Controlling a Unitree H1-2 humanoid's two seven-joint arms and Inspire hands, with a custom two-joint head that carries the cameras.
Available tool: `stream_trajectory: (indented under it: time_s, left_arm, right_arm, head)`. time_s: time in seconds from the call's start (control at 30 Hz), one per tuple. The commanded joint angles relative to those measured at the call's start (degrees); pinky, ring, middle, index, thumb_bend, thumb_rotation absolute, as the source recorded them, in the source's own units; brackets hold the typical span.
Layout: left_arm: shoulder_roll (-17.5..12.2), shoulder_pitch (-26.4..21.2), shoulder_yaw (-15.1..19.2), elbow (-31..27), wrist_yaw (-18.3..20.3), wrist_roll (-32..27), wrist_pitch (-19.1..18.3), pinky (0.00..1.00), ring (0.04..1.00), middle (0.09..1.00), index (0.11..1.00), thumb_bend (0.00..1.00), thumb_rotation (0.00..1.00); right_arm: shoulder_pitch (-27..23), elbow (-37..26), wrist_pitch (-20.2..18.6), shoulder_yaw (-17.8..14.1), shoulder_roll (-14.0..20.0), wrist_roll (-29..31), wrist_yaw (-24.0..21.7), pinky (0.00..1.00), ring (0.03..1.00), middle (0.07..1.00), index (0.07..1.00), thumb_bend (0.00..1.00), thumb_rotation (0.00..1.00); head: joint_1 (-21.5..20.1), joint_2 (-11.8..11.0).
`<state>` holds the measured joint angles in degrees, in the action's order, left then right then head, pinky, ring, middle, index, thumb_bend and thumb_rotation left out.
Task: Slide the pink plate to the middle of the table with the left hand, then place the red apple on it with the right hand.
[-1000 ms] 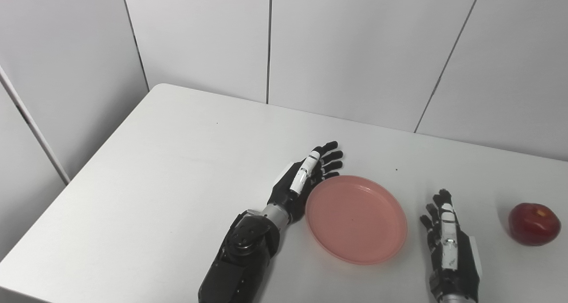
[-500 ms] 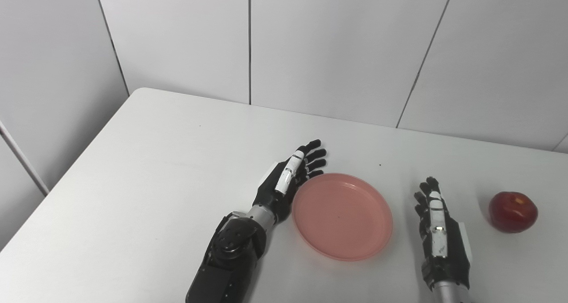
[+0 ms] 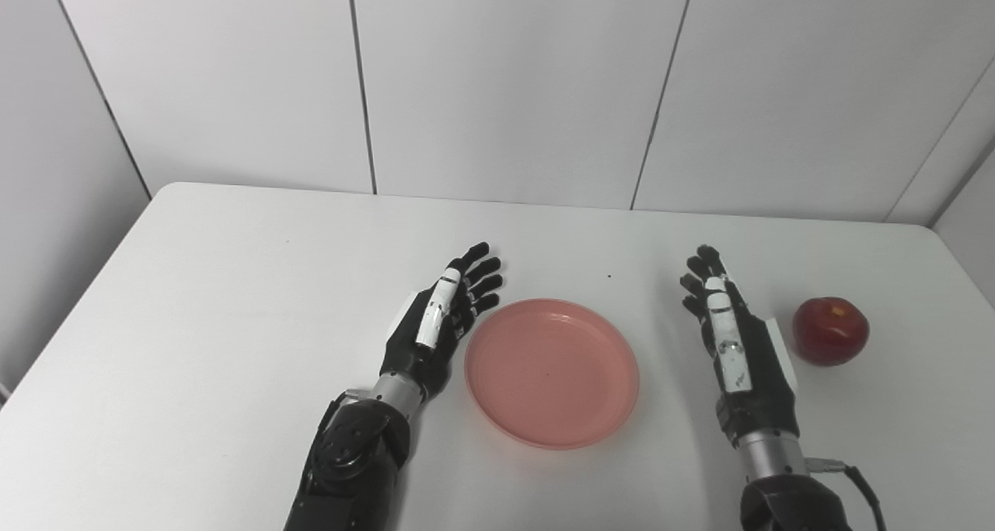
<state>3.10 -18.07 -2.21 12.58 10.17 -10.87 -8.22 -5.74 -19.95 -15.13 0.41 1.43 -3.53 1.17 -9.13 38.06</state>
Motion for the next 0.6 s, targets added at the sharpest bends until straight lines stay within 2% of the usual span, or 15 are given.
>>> stream_trajectory:
  time_s: [0.0,0.1,0.2,0.3,0.37,0.47,0.57]
  left_arm:
    - [-0.5,1.8,0.5,1.4,-0.8,0.3,-2.1,0.88,0.888,0.895,0.882,0.33,1.0]
    - [-0.8,2.0,0.7,1.4,-0.3,0.0,-1.8,0.89,0.889,0.898,0.883,0.33,1.0]
    - [-1.3,2.2,1.1,1.5,0.6,-0.7,-1.6,0.89,0.891,0.901,0.885,0.33,1.0]
    - [-1.7,2.3,1.7,1.4,1.4,-1.5,-1.7,0.9,0.9,0.91,0.892,0.33,1.0]
    - [-1.8,2.3,2.0,1.6,1.8,-1.9,-1.4,0.91,0.905,0.912,0.893,0.33,1.0]
    - [-2.1,2.3,2.4,1.8,2.5,-2.6,-1.4,0.91,0.911,0.916,0.899,0.34,1.0]
    - [-2.6,2.4,2.7,1.7,3.0,-3.2,-1.6,0.92,0.91,0.916,0.898,0.34,1.0]
  right_arm:
    - [-2.7,-3.3,-0.9,0.0,1.1,-2.4,0.4,0.87,0.897,0.914,0.918,0.37,0.99]
    - [-3.7,-4.8,-1.9,0.3,2.3,-5.4,0.0,0.87,0.895,0.908,0.913,0.44,0.94]
    - [-4.7,-6.3,-3.3,0.5,3.1,-7.7,-0.1,0.86,0.895,0.904,0.909,0.46,0.91]
    - [-5.9,-7.5,-4.2,0.2,3.8,-9.6,0.0,0.85,0.883,0.896,0.893,0.48,0.76]
    - [-6.5,-8.1,-4.3,0.4,4.5,-12.5,0.4,0.81,0.868,0.88,0.877,0.48,0.7]
    - [-6.9,-9.4,-4.6,1.3,6.2,-19.8,0.7,0.77,0.855,0.865,0.872,0.49,0.75]
    - [-7.3,-10.3,-4.9,1.0,6.3,-22.8,0.8,0.73,0.851,0.867,0.872,0.53,0.75]
  head:
    - [-1.0,0.0]
    - [-2.3,-0.1]
    - [-5.1,-0.1]
    - [-5.9,-0.3]
    - [-6.3,-0.4]
    - [-7.6,-0.5]
    - [-10.6,-0.5]
